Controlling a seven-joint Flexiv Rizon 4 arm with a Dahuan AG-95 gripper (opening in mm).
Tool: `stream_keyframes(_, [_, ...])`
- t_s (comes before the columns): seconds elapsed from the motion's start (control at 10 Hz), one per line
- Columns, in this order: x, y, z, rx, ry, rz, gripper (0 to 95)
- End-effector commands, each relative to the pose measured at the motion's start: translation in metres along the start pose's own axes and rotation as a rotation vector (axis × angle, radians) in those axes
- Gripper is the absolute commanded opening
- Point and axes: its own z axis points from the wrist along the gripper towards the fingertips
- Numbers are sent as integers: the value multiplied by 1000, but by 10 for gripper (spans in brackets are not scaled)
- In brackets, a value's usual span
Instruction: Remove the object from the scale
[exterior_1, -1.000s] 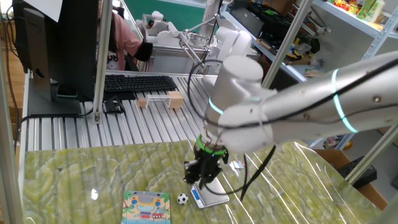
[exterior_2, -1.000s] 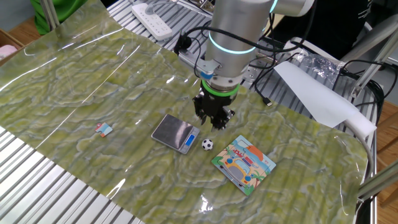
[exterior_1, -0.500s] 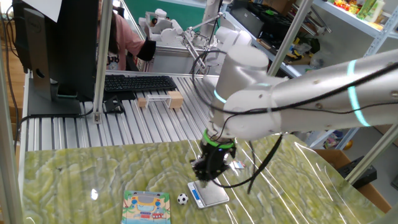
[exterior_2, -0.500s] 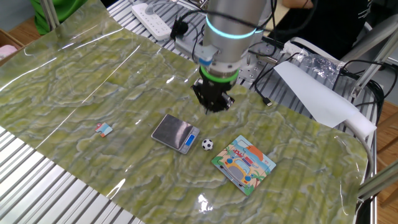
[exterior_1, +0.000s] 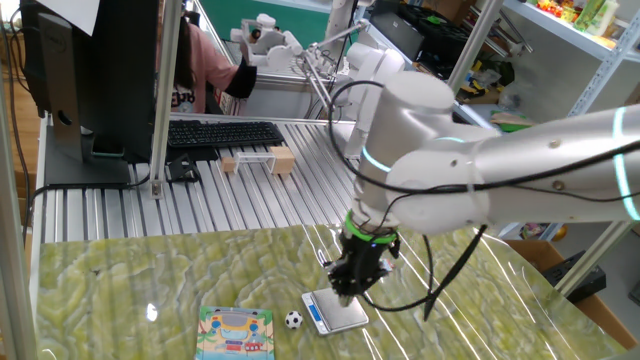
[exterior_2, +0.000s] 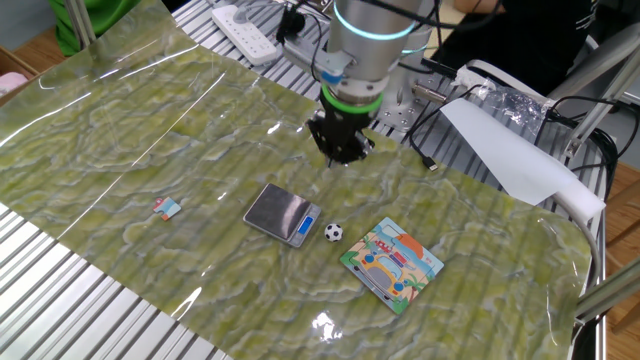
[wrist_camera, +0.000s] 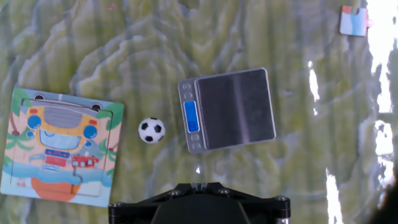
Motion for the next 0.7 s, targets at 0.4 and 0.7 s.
stream_keyframes(0.4, [12,-28,-23,-3,14,-20,0])
stream_keyframes(0.7, [14,-36,-29,-42,12,1,0])
